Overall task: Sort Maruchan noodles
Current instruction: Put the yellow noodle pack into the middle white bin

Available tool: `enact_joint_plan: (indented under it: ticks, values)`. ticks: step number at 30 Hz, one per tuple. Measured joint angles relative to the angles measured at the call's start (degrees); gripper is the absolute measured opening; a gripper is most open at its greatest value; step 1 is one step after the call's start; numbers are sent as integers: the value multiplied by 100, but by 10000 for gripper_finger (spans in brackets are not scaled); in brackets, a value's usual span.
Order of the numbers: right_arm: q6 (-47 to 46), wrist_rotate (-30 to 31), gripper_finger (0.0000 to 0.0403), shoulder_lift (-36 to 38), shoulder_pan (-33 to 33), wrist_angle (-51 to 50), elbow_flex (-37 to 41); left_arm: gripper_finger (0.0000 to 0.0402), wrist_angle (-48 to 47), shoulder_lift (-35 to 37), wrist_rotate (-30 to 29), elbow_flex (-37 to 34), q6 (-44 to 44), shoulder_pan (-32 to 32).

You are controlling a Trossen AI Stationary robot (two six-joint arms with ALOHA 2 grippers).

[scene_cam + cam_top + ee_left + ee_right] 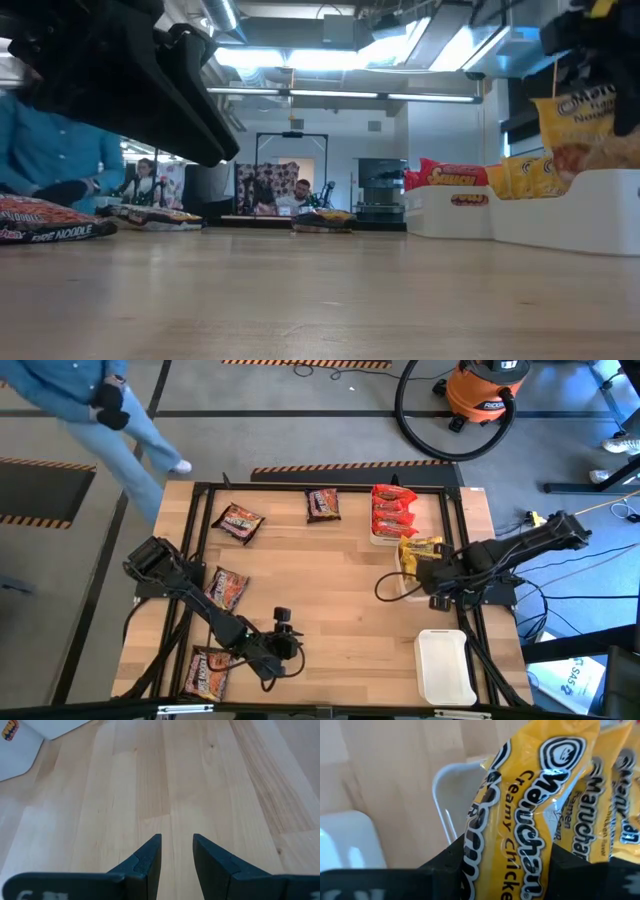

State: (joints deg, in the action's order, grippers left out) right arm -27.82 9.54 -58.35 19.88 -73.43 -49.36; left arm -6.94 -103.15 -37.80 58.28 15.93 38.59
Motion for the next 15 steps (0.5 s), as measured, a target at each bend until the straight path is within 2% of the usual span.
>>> enact_joint_plan:
  ticks: [15]
  values:
    - [389,133,129,-2,0,840,880,105,1,0,0,-4,-1,-1]
